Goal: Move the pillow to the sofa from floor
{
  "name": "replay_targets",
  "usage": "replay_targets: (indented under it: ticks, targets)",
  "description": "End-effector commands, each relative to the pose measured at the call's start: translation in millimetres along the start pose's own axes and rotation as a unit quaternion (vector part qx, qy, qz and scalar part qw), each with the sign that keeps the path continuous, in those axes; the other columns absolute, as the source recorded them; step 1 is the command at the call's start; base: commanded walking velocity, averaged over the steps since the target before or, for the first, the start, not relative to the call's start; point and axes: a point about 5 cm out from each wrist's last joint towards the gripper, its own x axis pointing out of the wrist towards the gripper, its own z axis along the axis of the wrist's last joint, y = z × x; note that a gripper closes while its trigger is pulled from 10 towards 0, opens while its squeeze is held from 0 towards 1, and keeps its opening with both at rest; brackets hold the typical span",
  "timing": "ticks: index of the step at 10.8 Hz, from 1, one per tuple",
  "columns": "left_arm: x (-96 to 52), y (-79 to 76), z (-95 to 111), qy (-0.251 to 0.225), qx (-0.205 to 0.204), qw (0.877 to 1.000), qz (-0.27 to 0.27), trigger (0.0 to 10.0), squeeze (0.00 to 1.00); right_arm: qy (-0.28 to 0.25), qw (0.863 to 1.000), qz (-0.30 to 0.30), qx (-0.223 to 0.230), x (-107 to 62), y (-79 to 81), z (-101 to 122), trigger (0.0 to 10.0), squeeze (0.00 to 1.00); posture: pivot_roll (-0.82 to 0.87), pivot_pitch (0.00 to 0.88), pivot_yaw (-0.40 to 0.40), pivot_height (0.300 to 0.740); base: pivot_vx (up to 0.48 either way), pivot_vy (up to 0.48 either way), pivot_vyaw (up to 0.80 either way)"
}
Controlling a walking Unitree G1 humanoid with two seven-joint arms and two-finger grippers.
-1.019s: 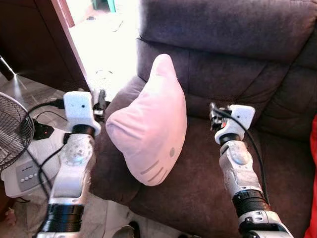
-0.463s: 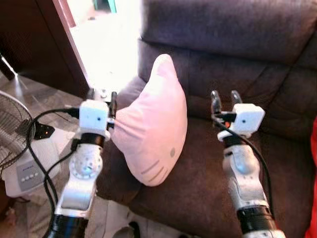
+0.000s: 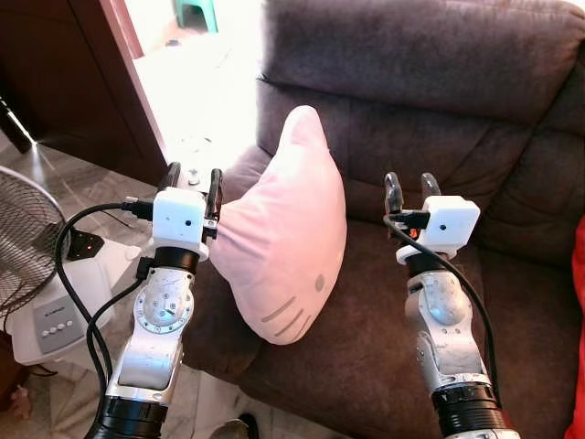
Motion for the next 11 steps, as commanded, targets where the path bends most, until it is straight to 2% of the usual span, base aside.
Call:
replay_targets:
  ticks: [1,4,6,7,11]
  targets:
    - [-1.6,-0.4,-4,0.008,0.007,1.000,-0.001,10.0,0.00,-0.003,1.000,-0.002,0.001,0.5,0.2,4,10.0,0.00,0.14,0.134,0.005,0.740,0.000,0.000,0.00]
    - [-2.2,-4.1,-4,0.005,0.013,1.000,-0.001,10.0,0.00,0.010,1.000,-0.021,0.006,1.9,-9.3,1,10.0,0.00,0.14,0.149,0.005,0.740,0.000,0.000,0.00]
    - [-0.2,-2.5,-3,0.003,0.018,1.000,-0.001,10.0,0.00,0.015,0.999,-0.030,0.022,3.7,-10.2,1,10.0,0.00,0.14,0.158,0.005,0.740,0.000,-0.266,-0.71]
    - [0.4,-1.9,-3,0.002,0.020,1.000,0.000,10.0,0.00,0.010,1.000,-0.028,0.011,4.0,-10.7,2,10.0,0.00,0.14,0.158,0.004,0.740,0.000,-0.296,0.00]
    - [0.9,-3.0,-2,-0.001,0.020,1.000,-0.001,10.0,0.00,0.015,0.999,-0.027,0.024,6.0,-8.4,2,10.0,0.00,0.14,0.166,0.000,0.740,0.000,-0.299,0.00]
